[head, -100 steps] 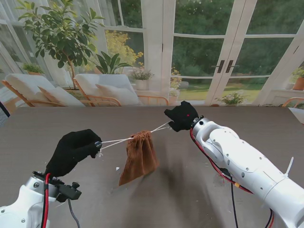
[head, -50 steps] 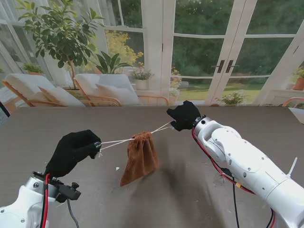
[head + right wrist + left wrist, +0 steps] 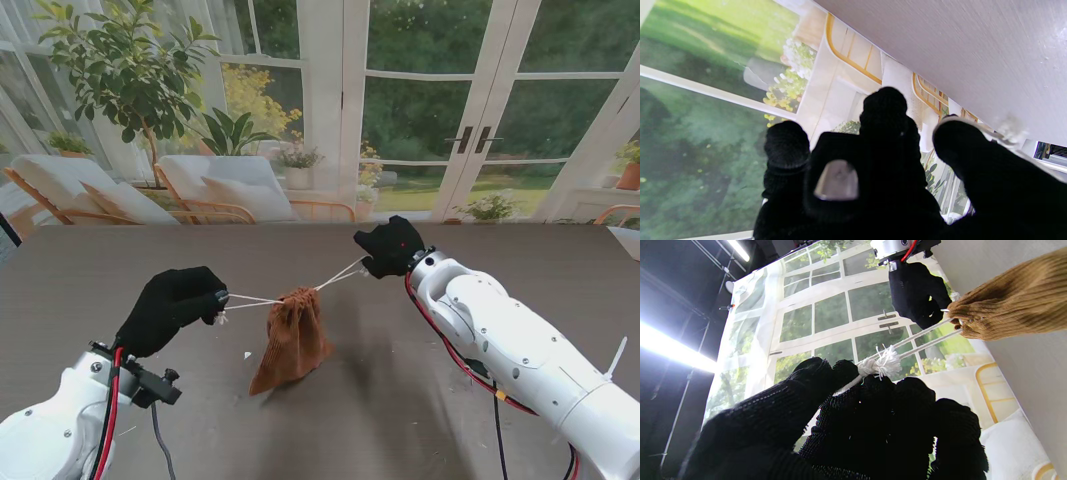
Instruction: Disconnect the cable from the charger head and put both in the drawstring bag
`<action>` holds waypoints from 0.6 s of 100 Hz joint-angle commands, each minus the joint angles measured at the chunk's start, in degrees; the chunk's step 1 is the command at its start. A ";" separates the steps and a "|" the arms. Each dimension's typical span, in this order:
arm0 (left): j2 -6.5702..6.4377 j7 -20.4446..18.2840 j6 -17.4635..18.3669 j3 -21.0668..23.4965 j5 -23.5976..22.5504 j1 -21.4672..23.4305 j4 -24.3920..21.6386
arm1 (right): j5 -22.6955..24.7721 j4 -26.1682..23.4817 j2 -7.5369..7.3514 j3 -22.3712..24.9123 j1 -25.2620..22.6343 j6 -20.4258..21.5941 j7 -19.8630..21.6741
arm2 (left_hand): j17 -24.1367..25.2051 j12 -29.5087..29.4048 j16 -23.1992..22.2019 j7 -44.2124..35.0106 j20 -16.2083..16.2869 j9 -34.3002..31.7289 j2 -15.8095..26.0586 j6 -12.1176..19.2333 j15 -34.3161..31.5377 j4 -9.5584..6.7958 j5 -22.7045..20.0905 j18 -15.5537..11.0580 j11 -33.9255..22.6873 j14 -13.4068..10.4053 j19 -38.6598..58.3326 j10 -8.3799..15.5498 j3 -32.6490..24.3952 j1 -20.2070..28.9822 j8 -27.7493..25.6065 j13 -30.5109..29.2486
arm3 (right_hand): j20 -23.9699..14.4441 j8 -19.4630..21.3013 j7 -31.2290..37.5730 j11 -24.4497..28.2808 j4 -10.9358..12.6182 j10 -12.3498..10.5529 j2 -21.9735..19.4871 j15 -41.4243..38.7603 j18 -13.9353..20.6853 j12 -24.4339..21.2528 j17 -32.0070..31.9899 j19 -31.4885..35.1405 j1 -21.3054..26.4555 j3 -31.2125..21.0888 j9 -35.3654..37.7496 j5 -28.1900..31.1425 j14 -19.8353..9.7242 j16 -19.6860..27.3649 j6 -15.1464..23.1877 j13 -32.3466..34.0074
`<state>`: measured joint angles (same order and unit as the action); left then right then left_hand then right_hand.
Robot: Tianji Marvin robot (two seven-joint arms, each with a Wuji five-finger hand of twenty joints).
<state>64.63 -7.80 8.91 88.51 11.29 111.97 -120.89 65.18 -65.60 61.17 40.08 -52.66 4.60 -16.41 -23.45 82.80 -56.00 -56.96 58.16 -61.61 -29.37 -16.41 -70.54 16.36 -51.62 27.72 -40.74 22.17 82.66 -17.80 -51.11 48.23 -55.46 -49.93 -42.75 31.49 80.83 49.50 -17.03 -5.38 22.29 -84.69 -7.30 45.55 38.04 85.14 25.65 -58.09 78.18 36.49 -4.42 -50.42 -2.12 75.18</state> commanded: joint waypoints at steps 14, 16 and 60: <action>-0.09 -2.09 -3.28 -0.17 -1.03 -0.92 1.54 | -0.68 -0.04 0.03 -0.41 -0.48 -0.30 1.84 | 7.60 0.85 1.94 2.41 2.34 4.62 -0.10 2.30 7.01 -1.91 1.57 -4.52 6.69 2.84 -3.86 -1.17 2.05 8.23 6.70 7.34 | 0.88 1.01 0.30 -0.59 1.82 2.35 -2.54 1.00 0.05 0.61 19.45 -1.70 1.70 0.71 -0.50 -2.69 -5.10 1.21 1.94 0.63; -0.15 -2.28 -3.61 -0.10 -1.57 -0.92 1.67 | -0.83 0.01 0.05 -0.52 -0.49 -0.35 1.98 | 8.19 0.48 2.24 3.62 2.25 5.04 0.17 2.09 8.00 -2.35 1.63 -4.68 7.61 3.16 -4.25 -1.32 2.86 8.71 7.78 8.00 | 0.86 1.01 0.24 -0.71 1.88 2.41 -2.48 1.16 0.02 0.59 19.29 -1.77 1.70 0.77 -0.64 -2.70 -4.97 1.31 2.12 0.64; -1.71 -5.72 -11.33 0.89 -17.45 -0.34 3.76 | -3.03 -1.46 0.36 -1.00 -3.17 -1.19 4.29 | 19.51 -37.29 14.30 34.26 -12.12 17.97 1.62 -3.57 34.05 -7.29 6.34 -6.12 20.93 5.60 -15.87 -5.40 7.43 7.62 24.23 19.83 | 1.53 -2.27 -7.01 -7.35 4.06 4.03 -2.40 16.68 -3.01 -2.00 11.60 -7.22 -3.31 1.18 -7.41 -3.07 0.67 8.73 6.66 0.49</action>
<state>63.36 -11.73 -1.65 89.18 -8.42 111.23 -118.02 62.01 -66.69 61.26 39.66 -55.03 3.19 -13.04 -6.13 56.40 -44.29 -29.74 49.20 -46.46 -27.40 -19.11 -40.73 10.78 -46.34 25.24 -20.84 26.64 69.77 -22.86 -40.79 58.49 -33.72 -33.03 -42.75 30.57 76.19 44.06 -15.13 -4.41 21.73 -71.62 -7.75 45.03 38.04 80.21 25.00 -58.09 72.92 35.90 -3.70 -43.63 3.39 74.19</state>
